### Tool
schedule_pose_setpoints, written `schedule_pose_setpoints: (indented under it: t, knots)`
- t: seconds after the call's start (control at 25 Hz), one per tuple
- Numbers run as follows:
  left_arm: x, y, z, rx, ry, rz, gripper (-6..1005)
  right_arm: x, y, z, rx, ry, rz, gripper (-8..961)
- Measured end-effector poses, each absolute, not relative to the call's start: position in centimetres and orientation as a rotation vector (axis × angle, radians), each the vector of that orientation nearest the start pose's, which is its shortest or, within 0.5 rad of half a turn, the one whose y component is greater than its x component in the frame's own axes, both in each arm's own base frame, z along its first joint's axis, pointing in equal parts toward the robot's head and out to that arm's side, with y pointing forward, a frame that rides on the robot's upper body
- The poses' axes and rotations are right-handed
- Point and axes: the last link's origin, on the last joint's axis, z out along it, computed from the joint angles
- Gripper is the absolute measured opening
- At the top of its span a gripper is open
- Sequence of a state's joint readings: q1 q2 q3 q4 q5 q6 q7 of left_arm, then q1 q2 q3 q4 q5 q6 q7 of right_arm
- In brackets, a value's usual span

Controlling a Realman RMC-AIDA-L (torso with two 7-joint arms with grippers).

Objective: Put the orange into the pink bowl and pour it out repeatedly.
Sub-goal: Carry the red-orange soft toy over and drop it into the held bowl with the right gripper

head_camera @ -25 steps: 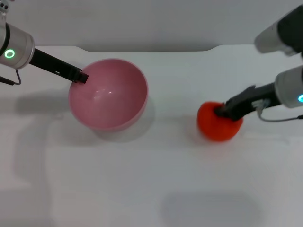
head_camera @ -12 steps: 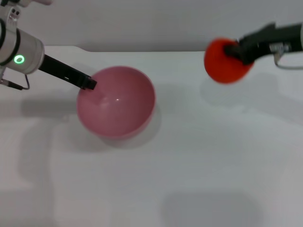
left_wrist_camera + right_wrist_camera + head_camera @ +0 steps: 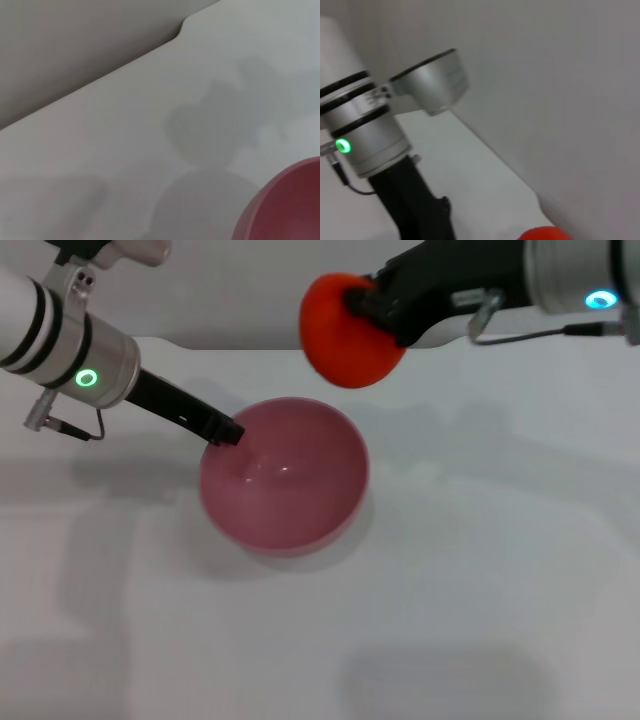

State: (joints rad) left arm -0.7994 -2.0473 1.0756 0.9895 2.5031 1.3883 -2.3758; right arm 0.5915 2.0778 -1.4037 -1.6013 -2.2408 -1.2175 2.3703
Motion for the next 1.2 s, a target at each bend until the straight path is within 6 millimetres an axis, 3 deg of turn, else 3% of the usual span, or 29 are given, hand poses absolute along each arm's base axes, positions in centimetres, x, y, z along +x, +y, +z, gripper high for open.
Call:
schedule_pose_setpoints:
  t: [0.28, 0.48, 0.52, 0.72, 1.04, 1.2]
  knots:
    - [-17.0, 41.7, 0.8, -2.602, -0.956, 0.166, 43, 5.9, 37.0, -0.8, -2.689, 0.267, 0.191, 65]
    - [-16.5, 41.8, 0.5, -2.611, -0.934, 0.172, 43, 5.9, 37.2, -2.1, -2.712, 0.254, 0.164, 69]
    - [-16.5, 41.8, 0.5, -2.611, -0.932, 0.173, 43, 5.9, 37.3, -2.2, -2.707, 0.252, 0.168, 70]
    - [-16.5, 41.8, 0.5, -2.61, -0.929, 0.172, 43, 5.8, 37.3, -2.2, -2.701, 0.219, 0.169, 288]
    - [-16.5, 41.9, 0.6, -2.608, -0.919, 0.171, 43, 6.4, 37.8, -1.4, -2.635, 0.249, 0.224, 438]
    - [-16.5, 42.0, 0.5, -2.605, -0.913, 0.167, 43, 7.8, 38.2, -0.4, -2.588, 0.302, 0.246, 439]
